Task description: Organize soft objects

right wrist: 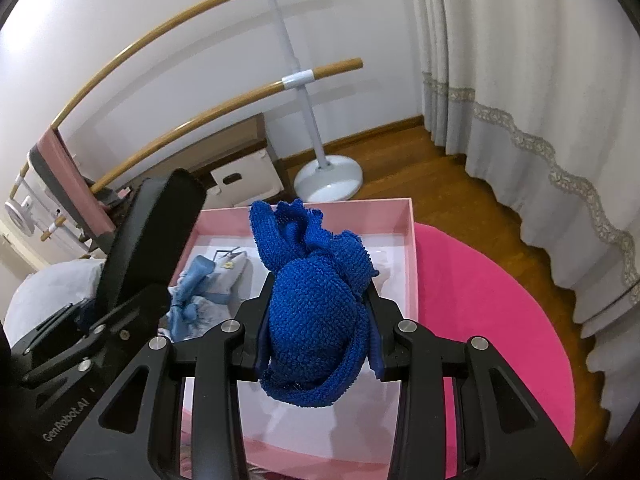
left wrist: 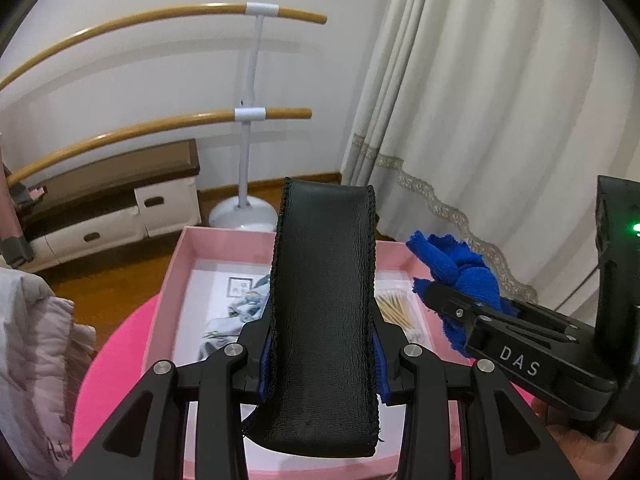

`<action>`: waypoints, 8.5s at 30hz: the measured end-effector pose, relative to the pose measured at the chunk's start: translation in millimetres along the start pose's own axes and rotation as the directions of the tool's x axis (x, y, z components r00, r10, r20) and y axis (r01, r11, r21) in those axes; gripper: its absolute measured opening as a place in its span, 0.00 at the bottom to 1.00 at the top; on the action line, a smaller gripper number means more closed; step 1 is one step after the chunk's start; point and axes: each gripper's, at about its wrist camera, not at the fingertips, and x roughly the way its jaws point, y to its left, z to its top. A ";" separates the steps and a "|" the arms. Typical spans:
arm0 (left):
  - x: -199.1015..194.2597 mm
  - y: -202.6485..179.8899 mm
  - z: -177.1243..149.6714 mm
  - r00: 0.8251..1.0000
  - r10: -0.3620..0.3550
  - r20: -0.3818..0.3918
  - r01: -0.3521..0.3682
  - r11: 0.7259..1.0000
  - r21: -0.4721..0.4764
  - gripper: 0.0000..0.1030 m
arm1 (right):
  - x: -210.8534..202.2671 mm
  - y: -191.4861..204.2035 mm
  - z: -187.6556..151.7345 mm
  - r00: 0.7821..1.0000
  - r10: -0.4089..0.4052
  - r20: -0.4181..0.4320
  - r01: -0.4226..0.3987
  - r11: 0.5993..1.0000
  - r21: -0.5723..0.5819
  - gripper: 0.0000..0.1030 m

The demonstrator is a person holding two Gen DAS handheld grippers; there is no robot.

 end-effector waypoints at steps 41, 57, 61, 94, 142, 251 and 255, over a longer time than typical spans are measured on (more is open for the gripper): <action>-150.4 -14.7 -89.5 0.951 0.186 0.245 -0.203 0.978 0.048 1.00 | -139.6 26.8 -62.1 0.984 0.018 0.180 -0.024 0.999 0.029 1.00; -300.9 -21.7 -199.8 0.926 0.160 0.341 -0.171 0.985 0.002 1.00 | -255.5 50.6 -159.2 0.946 0.009 0.323 -0.008 1.000 -0.003 1.00; -330.6 -23.2 -228.4 0.915 0.175 0.364 -0.190 0.982 0.006 1.00 | -274.8 62.3 -178.2 0.935 0.003 0.356 0.003 1.000 -0.017 1.00; -420.6 -38.5 -334.5 0.911 0.170 0.376 -0.188 0.982 0.013 1.00 | -332.1 104.6 -273.0 0.903 -0.014 0.430 0.058 0.994 -0.088 1.00; -184.4 -38.2 -298.3 0.992 0.121 0.021 -0.122 0.989 0.082 1.00 | -168.1 -0.7 -255.3 0.992 -0.086 0.095 0.082 0.995 0.049 1.00; -93.1 38.0 -69.4 0.983 0.123 0.136 -0.126 0.992 0.014 0.20 | -77.7 48.4 -39.6 0.990 0.123 0.062 -0.116 0.987 -0.114 0.38; -63.7 39.4 -58.3 0.987 0.126 0.104 -0.128 0.992 0.016 0.20 | -58.8 41.3 -40.0 0.994 0.108 0.027 -0.105 0.990 -0.099 0.38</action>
